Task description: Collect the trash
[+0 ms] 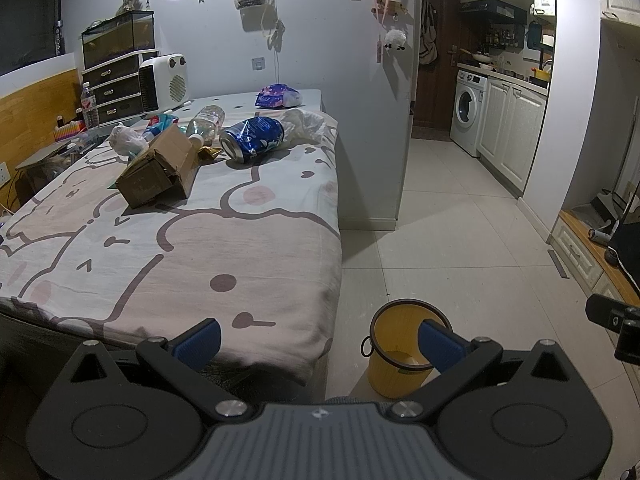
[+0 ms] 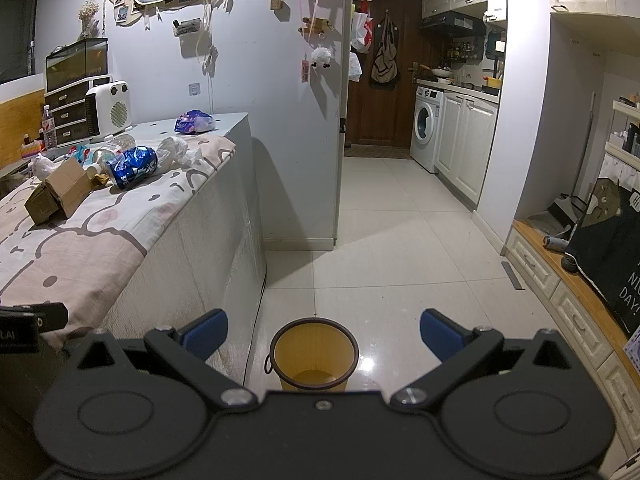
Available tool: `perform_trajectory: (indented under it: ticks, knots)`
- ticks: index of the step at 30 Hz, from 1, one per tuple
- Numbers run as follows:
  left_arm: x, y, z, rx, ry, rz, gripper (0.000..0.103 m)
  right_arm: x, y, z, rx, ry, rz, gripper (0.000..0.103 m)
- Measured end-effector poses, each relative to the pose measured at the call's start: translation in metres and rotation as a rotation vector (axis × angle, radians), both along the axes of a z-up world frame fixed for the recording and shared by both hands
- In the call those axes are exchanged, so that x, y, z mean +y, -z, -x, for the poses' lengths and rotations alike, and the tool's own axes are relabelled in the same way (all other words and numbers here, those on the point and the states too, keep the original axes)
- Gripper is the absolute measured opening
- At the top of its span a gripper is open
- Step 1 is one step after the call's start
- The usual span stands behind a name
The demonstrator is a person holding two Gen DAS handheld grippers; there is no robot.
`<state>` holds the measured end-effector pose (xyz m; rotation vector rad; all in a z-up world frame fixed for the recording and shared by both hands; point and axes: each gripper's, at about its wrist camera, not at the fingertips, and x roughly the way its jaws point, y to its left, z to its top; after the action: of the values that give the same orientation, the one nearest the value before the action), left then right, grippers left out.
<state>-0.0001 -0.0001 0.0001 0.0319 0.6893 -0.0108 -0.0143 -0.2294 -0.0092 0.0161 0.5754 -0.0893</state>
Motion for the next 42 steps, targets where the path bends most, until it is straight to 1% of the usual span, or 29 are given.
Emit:
perform_trajectory:
  ticks: [17, 19, 24, 27, 31, 37, 42]
  knots:
    - [0.000, 0.000, 0.000, 0.002, 0.001, -0.001, 0.103, 0.000, 0.002, -0.001, 0.003, 0.001, 0.000, 0.103]
    - [0.007, -0.008, 0.003, 0.005, 0.002, -0.001, 0.103, -0.002, 0.002, -0.001, 0.005, 0.001, -0.001, 0.103]
    - [0.002, 0.001, 0.001, 0.011, 0.002, 0.000, 0.103, -0.001, 0.006, -0.003, 0.007, 0.002, -0.001, 0.103]
    - [0.002, 0.004, -0.005, 0.012, 0.001, -0.001, 0.103, -0.003, 0.006, -0.002, 0.008, 0.009, -0.004, 0.103]
    - [0.004, 0.009, -0.010, 0.013, -0.011, 0.000, 0.103, -0.002, 0.012, -0.011, 0.012, 0.013, -0.004, 0.103]
    - [0.014, 0.021, -0.028, 0.055, -0.035, 0.013, 0.103, -0.005, 0.021, -0.023, 0.036, 0.012, -0.026, 0.103]
    - [0.027, 0.028, -0.048, 0.087, -0.058, 0.033, 0.103, 0.002, 0.029, -0.042, 0.070, -0.002, -0.015, 0.103]
